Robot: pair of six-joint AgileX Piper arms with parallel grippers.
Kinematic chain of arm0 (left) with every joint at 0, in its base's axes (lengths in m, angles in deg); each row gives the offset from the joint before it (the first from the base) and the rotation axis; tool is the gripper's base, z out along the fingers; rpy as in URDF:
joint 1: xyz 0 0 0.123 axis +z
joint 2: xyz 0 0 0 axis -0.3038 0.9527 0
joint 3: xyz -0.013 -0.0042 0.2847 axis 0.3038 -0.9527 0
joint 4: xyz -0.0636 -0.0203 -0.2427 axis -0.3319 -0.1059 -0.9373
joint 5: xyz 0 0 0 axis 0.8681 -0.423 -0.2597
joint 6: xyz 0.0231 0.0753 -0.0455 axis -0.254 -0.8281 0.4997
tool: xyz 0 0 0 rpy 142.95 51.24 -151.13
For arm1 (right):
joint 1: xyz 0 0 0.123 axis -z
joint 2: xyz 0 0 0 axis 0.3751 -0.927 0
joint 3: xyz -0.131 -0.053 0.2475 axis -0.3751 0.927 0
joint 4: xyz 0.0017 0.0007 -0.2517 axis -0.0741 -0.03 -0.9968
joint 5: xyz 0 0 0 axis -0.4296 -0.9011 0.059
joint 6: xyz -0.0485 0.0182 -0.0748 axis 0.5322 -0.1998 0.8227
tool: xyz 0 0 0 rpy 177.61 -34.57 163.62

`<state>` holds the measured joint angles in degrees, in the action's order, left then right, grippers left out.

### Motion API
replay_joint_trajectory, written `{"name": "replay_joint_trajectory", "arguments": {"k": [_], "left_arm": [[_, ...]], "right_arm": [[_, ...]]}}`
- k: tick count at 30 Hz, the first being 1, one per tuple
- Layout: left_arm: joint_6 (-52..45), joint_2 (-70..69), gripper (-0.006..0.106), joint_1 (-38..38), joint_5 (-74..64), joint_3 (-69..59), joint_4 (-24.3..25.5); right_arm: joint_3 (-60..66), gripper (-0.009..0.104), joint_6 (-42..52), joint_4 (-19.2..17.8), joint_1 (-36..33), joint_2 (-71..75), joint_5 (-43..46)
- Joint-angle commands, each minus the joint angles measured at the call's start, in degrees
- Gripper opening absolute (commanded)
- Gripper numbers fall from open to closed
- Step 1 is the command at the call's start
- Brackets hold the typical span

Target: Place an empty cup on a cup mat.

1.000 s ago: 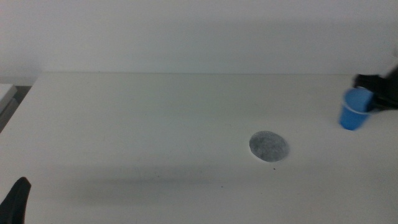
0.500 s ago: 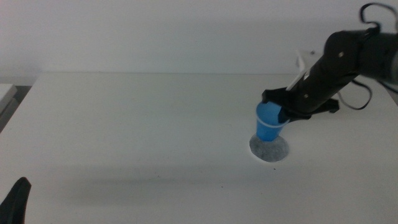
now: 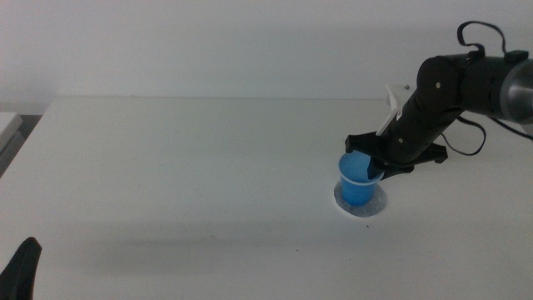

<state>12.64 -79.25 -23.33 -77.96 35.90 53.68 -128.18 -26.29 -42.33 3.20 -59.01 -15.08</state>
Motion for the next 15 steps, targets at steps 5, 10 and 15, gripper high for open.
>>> {"name": "replay_joint_trajectory", "arguments": {"k": [5, 10, 15], "left_arm": [[0.16, -0.21, 0.094, -0.05, 0.3, 0.02, -0.39], [0.16, -0.21, 0.094, -0.05, 0.3, 0.02, -0.39], [0.16, -0.21, 0.094, -0.05, 0.3, 0.02, -0.39]], "right_arm": [[-0.68, 0.053, 0.56, -1.08, -0.03, 6.73, -0.38], [-0.73, 0.088, 4.13, -1.22, 0.99, 15.29, -1.69], [-0.5, 0.093, 10.73, -1.64, 5.4, 27.5, -5.04]]}}
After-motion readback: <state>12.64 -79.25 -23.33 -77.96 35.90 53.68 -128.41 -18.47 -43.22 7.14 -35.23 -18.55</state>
